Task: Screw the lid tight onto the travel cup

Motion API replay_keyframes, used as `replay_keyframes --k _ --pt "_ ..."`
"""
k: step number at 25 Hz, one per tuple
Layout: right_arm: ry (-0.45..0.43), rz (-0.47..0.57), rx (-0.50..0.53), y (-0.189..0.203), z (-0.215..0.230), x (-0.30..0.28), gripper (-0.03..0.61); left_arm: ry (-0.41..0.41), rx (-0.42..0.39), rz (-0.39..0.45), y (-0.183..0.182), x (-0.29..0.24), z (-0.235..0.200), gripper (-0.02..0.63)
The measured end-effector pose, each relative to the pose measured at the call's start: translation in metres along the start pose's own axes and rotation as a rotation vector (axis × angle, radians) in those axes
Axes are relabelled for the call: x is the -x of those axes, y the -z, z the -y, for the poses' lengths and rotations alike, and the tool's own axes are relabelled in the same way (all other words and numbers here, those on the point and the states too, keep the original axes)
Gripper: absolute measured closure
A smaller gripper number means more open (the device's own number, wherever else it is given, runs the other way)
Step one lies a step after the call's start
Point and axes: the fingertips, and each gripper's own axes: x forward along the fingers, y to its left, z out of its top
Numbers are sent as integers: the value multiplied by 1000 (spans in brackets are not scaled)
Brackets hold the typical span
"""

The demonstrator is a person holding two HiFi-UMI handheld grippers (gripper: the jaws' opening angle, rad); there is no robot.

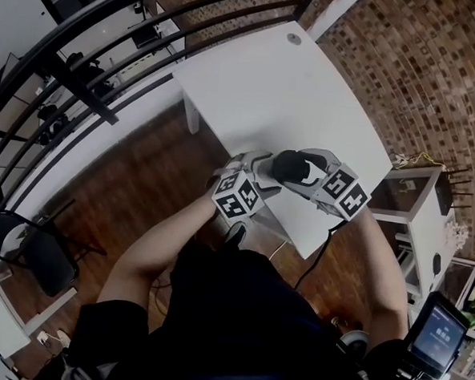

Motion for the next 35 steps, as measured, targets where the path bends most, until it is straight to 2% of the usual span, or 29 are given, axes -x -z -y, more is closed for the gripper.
replay_keyframes --k 3,6,8,14,17,26,35 --pt "-122 2 155 -4 -4 -1 245 120 -89 -44 3 -8 -3 217" --pt "-133 -10 152 -8 -10 -3 245 132 -92 -50 1 -9 1 224" --pt "-78 -13 65 -5 -8 -3 247 76 -63 -29 0 -8 3 225" --pt "159 51 -350 0 -4 1 247 -161 68 18 -1 -4 5 227" --pt "229 98 -448 -3 -2 1 247 -219 113 34 0 -2 2 229" --pt "270 75 -385 -2 3 3 249 -217 96 47 -4 -9 -2 229" --pt "265 61 -380 4 10 0 247 -192 82 11 -2 -17 -5 225"
